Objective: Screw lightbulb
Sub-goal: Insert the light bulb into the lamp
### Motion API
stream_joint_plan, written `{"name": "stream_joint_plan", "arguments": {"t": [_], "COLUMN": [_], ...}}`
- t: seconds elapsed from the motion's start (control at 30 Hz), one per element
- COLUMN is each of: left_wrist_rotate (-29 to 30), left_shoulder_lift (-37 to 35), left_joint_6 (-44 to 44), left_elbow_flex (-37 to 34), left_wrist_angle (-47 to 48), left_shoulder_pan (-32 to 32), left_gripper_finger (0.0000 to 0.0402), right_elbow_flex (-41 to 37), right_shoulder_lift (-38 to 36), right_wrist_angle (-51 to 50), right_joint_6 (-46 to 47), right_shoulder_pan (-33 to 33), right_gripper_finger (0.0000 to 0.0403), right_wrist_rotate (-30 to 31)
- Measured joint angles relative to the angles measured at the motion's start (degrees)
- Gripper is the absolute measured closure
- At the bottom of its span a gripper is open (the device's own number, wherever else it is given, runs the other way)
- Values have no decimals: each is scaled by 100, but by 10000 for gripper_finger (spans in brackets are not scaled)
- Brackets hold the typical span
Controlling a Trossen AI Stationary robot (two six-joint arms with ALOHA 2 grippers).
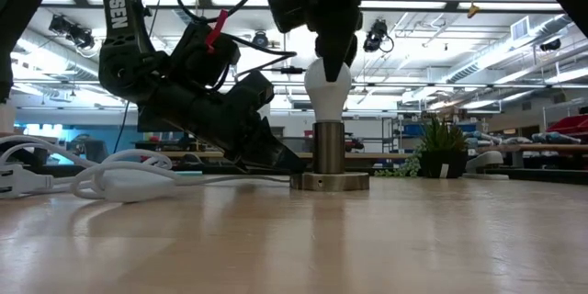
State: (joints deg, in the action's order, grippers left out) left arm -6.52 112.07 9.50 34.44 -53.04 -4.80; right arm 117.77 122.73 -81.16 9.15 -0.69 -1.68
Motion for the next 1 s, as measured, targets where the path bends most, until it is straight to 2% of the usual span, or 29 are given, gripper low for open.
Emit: {"name": "stream_joint_plan", "arguments": {"t": [0.2,0.5,0.77,1.0], "left_wrist_rotate": [0,0,0,-1], "left_shoulder_lift": [0,0,0,0], "left_joint_6": [0,0,0,0], "left_elbow_flex": [0,0,0,0], "left_wrist_angle": [2,1,1,0], "left_shoulder_pan": [0,0,0,0], "left_gripper_finger": [394,394,394,394], "right_elbow_flex": [90,105,105,107], "right_shoulder_lift": [-4,-4,-4,-4], "right_wrist_angle": [-329,-362,-231,-23], "right_joint_6": [-629,-1953,-2266,-1953], "right_shoulder_pan": [-31,-32,-41,-34], "right_gripper_finger": [43,46,45,52], "right_wrist_rotate": [257,500,508,508]}}
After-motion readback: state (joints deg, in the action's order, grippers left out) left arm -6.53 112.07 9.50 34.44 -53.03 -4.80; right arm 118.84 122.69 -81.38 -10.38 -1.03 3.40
